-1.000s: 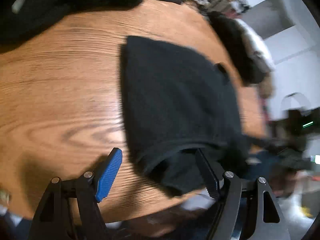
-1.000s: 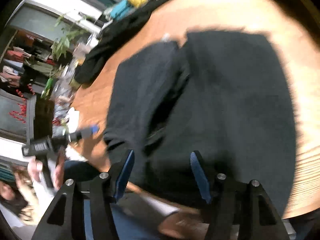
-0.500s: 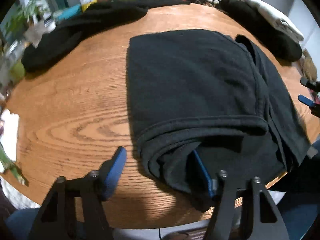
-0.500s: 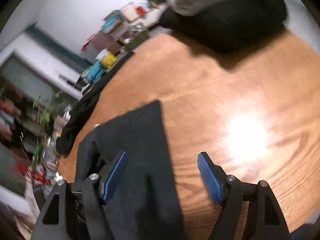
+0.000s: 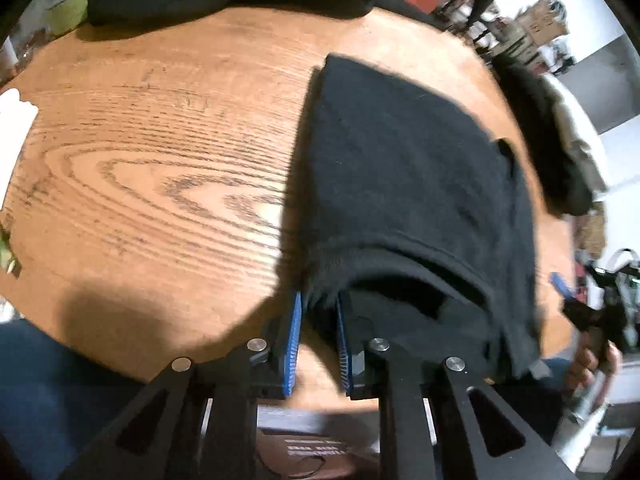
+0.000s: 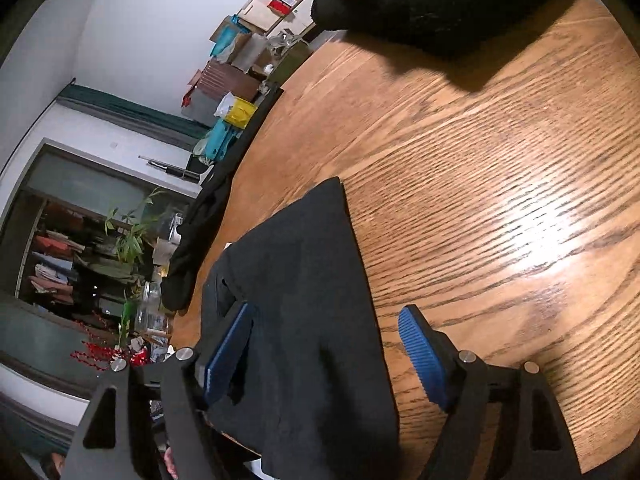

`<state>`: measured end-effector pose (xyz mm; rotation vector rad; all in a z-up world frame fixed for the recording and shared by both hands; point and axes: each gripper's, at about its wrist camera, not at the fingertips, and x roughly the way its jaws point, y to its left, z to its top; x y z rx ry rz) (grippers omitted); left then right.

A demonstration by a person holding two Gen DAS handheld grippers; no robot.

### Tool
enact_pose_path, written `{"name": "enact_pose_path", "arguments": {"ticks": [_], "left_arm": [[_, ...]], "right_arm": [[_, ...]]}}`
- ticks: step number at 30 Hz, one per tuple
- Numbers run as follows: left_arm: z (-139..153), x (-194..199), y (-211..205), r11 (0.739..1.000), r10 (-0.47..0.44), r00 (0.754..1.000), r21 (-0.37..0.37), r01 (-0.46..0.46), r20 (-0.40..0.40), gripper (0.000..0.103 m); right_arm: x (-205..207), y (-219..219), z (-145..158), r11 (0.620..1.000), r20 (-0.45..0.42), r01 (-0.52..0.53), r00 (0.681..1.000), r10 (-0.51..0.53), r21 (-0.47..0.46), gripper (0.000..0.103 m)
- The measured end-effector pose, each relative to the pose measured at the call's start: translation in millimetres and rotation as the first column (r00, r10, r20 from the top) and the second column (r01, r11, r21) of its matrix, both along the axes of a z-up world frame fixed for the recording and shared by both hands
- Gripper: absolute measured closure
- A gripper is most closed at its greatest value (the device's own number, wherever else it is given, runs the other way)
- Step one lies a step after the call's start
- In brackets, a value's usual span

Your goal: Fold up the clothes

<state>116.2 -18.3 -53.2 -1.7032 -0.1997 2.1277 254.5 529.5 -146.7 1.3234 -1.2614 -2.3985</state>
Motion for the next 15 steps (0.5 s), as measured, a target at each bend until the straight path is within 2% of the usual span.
{"name": "enact_pose_path", "arguments": {"ticks": [1, 3, 5, 8, 11, 13, 15], "left_arm": [[13, 5, 3, 0.999, -0.035, 0.999, 0.021, 0.036, -0.030, 0.081], [41, 5, 27, 0.985, -0.151, 0.985, 0.070, 0.158, -0.086, 0.066], [59, -7, 63, 0.960, -0.252, 0.960, 0.094, 0.264, -0.123, 0.020], [63, -43, 122, 0.948, -0.300, 0.945, 0.069, 0.310, -0.132, 0.021], [43, -82, 179, 0.931, -0.353, 0.935, 0.082, 0.355, -0.036, 0.021], [25, -96, 207, 0.934, -0.354, 0.934, 0.059, 0.352, 0.034, 0.022], [20, -104, 226, 0.933, -0.360, 0.932, 0.003, 0.360, 0.032, 0.022]], "right_arm": [[2, 2, 0, 1.000, -0.001, 0.006, 1.000, -0.006, -0.010, 0.023], [5, 8, -1, 0.999, -0.001, 0.025, 1.000, -0.026, -0.030, 0.020], [6, 9, -2, 0.999, 0.007, 0.029, 1.000, -0.029, -0.038, 0.019], [5, 7, -3, 0.999, 0.024, 0.019, 1.000, -0.018, -0.039, 0.019], [3, 1, -4, 1.000, 0.030, 0.000, 1.000, 0.001, -0.030, 0.019], [5, -1, -3, 1.000, 0.028, -0.009, 1.000, 0.010, -0.029, 0.019], [9, 0, -3, 1.000, 0.027, -0.010, 1.000, 0.011, -0.017, 0.019]]}}
